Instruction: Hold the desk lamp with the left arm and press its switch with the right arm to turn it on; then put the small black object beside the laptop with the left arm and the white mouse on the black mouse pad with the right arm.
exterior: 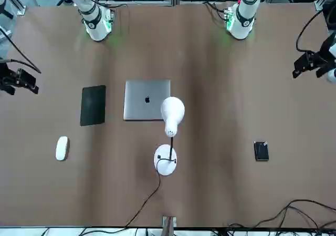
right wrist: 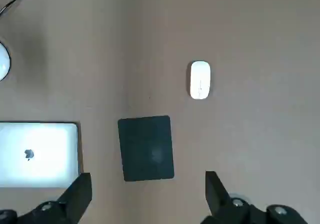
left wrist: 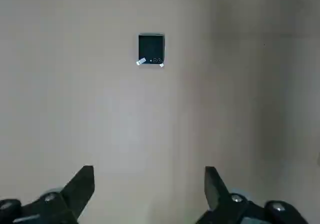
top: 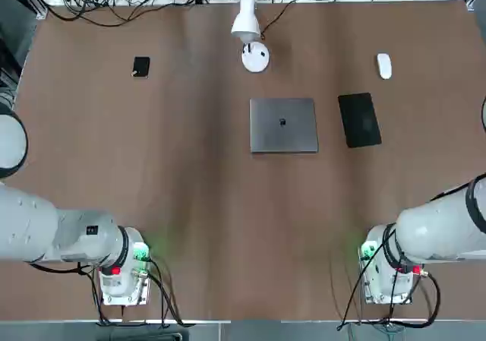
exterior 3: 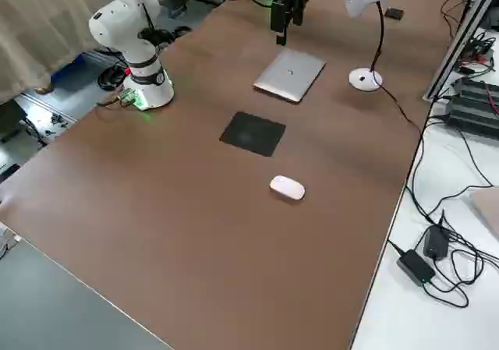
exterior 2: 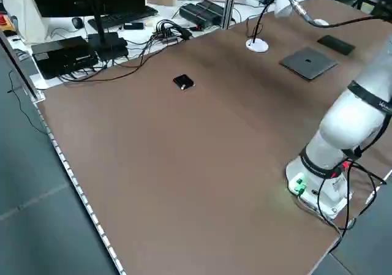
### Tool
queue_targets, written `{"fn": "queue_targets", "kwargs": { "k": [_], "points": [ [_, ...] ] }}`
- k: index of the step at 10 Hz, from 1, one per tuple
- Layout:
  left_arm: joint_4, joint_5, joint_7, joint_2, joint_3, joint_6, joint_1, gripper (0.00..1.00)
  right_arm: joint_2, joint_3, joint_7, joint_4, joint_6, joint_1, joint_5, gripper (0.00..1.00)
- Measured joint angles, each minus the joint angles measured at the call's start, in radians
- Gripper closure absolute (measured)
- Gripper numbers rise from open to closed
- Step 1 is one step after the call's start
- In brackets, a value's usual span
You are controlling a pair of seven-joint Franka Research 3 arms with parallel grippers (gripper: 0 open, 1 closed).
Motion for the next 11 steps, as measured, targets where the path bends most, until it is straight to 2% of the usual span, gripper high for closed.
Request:
{"fn": "queue_targets", "kwargs": {
  "k": [5,7,11],
  "points": [
    [0.002,0.000,-0.019,0.001,-0.024,0.000,0.001,0.02,0.000,0.000,0.000,0.000,0.000,0.000,0.000,0.00],
    [0.000,0.000,-0.030,0.026,-0.017,0.012,0.009,0.02,0.000,0.000,0.000,0.000,0.000,0.000,0.000,0.00],
    [-0.011,-0.001,-0.031,0.209,-0.016,0.202,0.016,0.00,0.000,0.005,0.000,0.000,-0.027,0.000,0.001,0.00]
  ]
}}
